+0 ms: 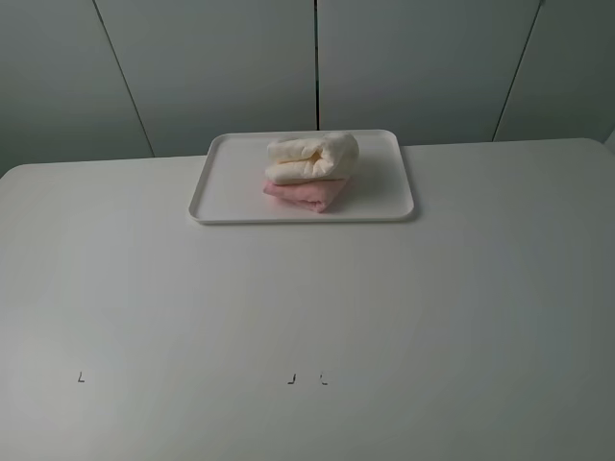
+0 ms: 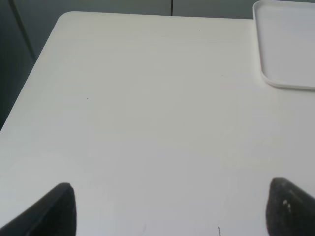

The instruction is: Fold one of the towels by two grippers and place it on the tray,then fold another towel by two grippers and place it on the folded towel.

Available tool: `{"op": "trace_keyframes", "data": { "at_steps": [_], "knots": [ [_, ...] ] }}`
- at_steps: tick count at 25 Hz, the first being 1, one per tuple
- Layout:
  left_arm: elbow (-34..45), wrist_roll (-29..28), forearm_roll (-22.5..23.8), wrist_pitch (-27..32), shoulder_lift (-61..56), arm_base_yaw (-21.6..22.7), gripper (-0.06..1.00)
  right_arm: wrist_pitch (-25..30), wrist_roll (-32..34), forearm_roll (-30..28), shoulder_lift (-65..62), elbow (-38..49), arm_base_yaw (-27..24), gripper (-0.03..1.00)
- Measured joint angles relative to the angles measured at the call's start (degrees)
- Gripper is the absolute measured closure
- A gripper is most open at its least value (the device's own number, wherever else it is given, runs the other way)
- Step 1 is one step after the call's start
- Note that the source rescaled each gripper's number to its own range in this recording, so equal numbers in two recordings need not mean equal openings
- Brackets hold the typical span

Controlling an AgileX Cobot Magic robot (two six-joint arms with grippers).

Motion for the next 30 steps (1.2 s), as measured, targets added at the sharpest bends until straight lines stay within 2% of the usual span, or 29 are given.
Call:
{"op": "trace_keyframes", "data": {
  "at_steps": [30],
  "knots": [
    [0.0, 0.0, 0.0, 0.0, 0.0, 0.0, -0.04, 0.0, 0.0, 0.0, 0.0, 0.0, 0.0, -0.03]
  ]
}}
